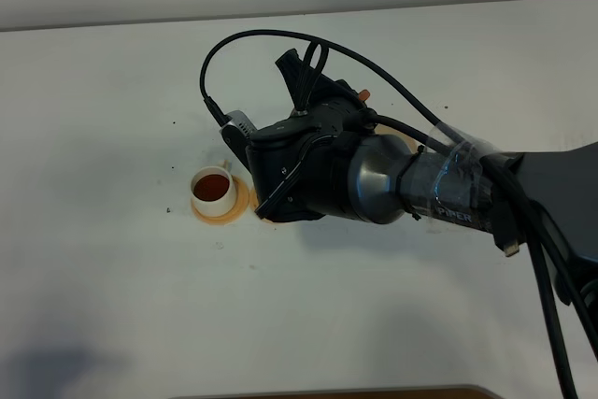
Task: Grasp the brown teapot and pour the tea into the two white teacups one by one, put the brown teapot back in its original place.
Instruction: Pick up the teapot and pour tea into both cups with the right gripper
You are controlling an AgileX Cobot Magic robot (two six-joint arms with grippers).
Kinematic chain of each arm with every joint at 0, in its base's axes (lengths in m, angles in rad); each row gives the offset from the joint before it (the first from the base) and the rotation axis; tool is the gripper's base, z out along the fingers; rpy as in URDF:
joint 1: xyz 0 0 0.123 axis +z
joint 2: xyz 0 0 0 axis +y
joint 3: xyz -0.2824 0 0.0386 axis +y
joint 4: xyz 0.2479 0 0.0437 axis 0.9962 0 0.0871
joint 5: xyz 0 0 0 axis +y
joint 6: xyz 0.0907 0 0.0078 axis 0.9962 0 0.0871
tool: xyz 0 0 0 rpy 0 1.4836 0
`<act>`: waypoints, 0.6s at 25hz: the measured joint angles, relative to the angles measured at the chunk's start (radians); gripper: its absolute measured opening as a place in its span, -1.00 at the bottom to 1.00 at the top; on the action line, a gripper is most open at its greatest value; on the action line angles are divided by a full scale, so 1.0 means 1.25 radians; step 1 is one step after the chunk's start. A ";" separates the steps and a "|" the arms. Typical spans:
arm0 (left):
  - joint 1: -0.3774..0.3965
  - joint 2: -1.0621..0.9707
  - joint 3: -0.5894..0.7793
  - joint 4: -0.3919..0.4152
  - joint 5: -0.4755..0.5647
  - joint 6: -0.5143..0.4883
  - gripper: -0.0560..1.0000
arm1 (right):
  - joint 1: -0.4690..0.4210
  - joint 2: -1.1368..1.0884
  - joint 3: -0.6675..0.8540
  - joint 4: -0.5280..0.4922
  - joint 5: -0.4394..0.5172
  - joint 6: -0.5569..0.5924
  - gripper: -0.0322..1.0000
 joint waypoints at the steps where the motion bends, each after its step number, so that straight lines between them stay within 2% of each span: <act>1: 0.000 0.000 0.000 0.000 0.000 0.000 -0.34 | 0.000 0.000 0.000 -0.001 0.000 -0.002 -0.69; 15: 0.000 0.000 0.000 0.000 0.000 0.000 -0.34 | 0.000 0.000 0.000 -0.024 -0.005 -0.043 -0.69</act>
